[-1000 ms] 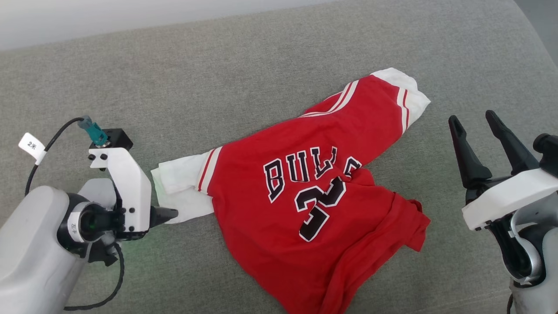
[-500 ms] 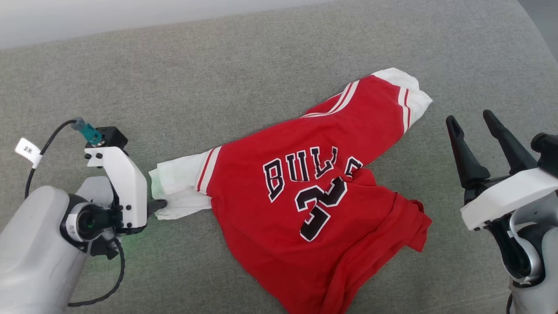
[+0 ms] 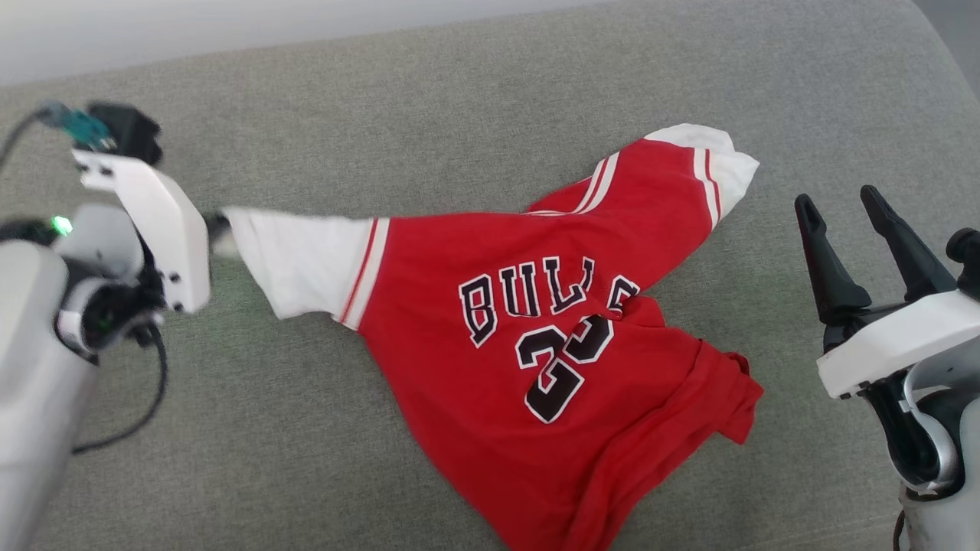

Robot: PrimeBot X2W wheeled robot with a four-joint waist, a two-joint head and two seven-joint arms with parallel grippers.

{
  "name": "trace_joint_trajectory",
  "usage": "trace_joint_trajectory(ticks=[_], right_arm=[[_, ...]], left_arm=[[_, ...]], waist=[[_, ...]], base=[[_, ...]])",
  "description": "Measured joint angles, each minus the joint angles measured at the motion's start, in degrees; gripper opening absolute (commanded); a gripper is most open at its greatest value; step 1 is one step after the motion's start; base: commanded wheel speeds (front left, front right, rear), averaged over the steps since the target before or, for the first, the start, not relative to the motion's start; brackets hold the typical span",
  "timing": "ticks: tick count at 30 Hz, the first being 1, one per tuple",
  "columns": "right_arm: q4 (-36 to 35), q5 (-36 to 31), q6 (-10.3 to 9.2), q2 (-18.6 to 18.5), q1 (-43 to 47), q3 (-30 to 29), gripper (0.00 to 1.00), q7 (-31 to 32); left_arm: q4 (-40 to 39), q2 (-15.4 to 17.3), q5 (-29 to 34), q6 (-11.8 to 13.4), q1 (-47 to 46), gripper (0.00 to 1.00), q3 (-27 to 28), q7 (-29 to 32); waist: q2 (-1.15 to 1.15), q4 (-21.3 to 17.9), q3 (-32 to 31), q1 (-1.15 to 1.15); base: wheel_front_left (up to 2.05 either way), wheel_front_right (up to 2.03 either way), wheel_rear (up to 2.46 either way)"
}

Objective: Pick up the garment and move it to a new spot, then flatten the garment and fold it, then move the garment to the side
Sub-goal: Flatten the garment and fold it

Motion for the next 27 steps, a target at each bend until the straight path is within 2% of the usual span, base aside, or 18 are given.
trace_joint_trajectory(ticks=[7,11,15,20,21,22,23,25,27], right_arm=[[0.0,0.0,0.0,0.2,0.0,0.0,1.0,-0.2],[-0.3,0.0,0.0,0.2,-0.1,0.0,1.0,-0.3],[-0.5,0.1,0.0,0.1,-0.3,0.5,1.0,-0.3],[-0.6,0.4,0.0,-0.5,-0.6,1.0,1.0,0.0],[-0.6,0.5,0.0,-0.5,-0.7,1.1,1.0,0.2],[-0.6,0.6,0.0,-0.5,-0.7,1.1,1.0,0.2],[-0.6,0.6,0.0,-0.6,-0.7,1.1,1.0,0.3],[-0.6,0.7,0.0,-0.6,-0.7,1.1,1.0,0.5],[-0.6,0.7,0.0,-0.6,-0.7,1.1,1.0,0.8]], left_arm=[[-1.7,2.5,3.7,-2.3,-4.3,0.0,-1.4,-13.3],[-4.4,4.7,2.2,-2.5,-4.5,0.0,-7.1,-18.8],[-2.7,7.2,-1.5,-2.5,-3.1,0.0,-11.8,-20.0],[2.5,7.9,-6.5,-2.5,-2.4,0.02,-15.4,-17.9],[3.9,8.0,-7.4,-2.5,-2.5,0.09,-15.4,-17.3],[5.2,7.9,-7.9,-2.5,-2.6,0.29,-15.6,-16.6],[6.2,7.8,-8.2,-2.5,-2.7,0.65,-15.9,-15.8],[8.3,7.3,-9.0,-2.5,-3.4,1.0,-15.8,-14.9],[9.1,7.2,-9.8,-2.5,-4.8,1.0,-15.8,-14.4]], waist=[[0.0,0.0,-0.2,0.0],[0.0,-0.1,0.1,0.0],[0.0,-0.3,0.8,0.0],[0.0,-0.6,1.6,0.0],[0.0,-0.6,1.7,0.0],[0.0,-0.6,1.8,0.0],[0.0,-0.6,1.9,0.0],[0.0,-0.4,2.0,0.0],[0.0,-0.2,2.0,0.0]], base=[[0.0,0.0,0.0],[0.0,0.0,0.0],[0.0,0.0,0.0],[0.0,0.0,0.0],[0.0,0.0,0.0],[0.0,0.0,0.0],[0.0,0.0,0.0],[0.0,0.0,0.0],[0.0,0.0,0.0]])
